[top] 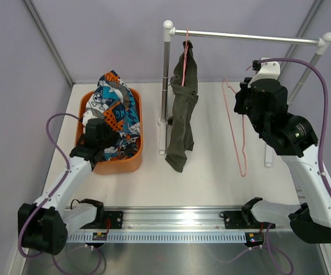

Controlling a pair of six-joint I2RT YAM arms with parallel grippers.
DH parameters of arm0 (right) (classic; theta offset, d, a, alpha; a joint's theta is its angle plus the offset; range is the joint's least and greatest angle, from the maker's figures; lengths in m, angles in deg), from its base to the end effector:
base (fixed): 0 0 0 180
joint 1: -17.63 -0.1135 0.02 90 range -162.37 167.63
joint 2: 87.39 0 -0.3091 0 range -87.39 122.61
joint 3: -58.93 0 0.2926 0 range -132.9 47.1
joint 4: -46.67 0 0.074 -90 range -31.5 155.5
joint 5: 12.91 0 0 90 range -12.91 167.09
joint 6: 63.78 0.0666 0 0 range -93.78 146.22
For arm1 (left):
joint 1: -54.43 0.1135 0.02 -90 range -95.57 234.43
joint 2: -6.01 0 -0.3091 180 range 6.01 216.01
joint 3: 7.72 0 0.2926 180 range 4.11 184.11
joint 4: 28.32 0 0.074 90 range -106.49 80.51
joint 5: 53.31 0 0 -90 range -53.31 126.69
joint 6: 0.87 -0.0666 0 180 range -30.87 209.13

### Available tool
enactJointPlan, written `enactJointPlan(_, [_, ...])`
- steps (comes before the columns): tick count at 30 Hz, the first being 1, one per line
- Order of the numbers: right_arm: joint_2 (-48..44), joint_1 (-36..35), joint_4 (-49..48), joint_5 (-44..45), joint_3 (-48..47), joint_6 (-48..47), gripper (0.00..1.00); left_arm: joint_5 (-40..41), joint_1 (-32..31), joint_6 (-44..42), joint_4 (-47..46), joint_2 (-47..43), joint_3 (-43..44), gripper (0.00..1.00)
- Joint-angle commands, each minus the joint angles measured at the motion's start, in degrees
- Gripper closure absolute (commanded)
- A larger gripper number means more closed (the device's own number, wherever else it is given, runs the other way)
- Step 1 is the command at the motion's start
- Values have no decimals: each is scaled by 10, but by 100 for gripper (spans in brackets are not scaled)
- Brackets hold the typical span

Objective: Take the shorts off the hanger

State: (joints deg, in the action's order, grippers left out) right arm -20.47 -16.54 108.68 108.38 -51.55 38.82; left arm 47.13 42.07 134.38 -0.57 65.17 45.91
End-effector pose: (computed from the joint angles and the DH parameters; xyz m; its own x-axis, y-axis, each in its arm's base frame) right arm 0.2139 0.1034 0.5581 -0.2713 0.0411 -0.9616 -0.0135 0.9988 0.0465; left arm 0.2657 -0.0459 0.2742 -0.4218 -0.6226 -0.6592 -0.3366 0.7826 -0.5237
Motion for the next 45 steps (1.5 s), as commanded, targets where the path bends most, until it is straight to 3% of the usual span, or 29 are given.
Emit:
enactJointPlan(1, [6,34,-34,-75,-4,-11,100,-43,3,42,-61,14,-33,99])
enactJointPlan(6, [22,66,-35,-100,-22,-19,100,-41,3,38,-54,-24,-49,96])
enactJointPlan(10, [43,111,-46,-147,-31,-14,100,-50,3,32,-22,-80,-50,88])
enactJointPlan(13, [60,152,-60,-188,-40,-11,100,-73,2,21,0,-112,-59,51])
enactJointPlan(14, [65,167,-69,-202,-45,-11,100,-75,2,16,9,-121,-59,32])
enactJointPlan(17, [85,183,-81,-228,-64,-13,100,-87,2,-17,37,-158,-40,4])
enactJointPlan(18, [95,190,-84,-233,-71,-18,100,-113,2,-48,46,-164,-11,1])
enactJointPlan(21, [116,196,-96,-245,-95,-35,100,-185,2,-126,108,-165,59,1])
enactJointPlan(26, [137,197,-144,-244,-101,-69,100,-201,2,-206,196,-215,152,1])
enactJointPlan(38, [159,201,-308,-279,-64,-141,100,-168,2,-303,281,-301,146,1])
enactJointPlan(45, [237,204,-272,-300,-152,-142,100,-163,1,-317,288,-340,116,1])
